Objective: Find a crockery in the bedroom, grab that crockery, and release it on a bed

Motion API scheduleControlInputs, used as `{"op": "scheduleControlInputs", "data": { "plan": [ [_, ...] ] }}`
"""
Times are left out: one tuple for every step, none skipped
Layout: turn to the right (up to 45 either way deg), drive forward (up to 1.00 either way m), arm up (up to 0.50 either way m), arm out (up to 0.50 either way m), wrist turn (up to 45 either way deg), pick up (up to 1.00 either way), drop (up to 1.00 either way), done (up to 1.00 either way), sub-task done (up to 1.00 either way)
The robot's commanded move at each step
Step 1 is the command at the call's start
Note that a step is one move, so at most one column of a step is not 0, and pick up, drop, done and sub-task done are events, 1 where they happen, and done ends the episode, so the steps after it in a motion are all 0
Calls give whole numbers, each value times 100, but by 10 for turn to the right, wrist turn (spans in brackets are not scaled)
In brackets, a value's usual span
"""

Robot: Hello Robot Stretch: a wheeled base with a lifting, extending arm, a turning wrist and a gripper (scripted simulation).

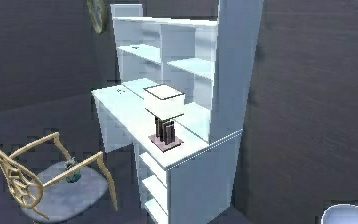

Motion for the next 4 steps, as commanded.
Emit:
{"op": "scheduleControlInputs", "data": {
  "plan": [
    [0,0,0,0,-300,0,0,0,0],
    [0,0,0,-20,0,0,0,0,0],
    [-450,0,0,0,0,0,0,0,0],
    [-450,0,0,0,0,0,0,0,0]
  ]
}}
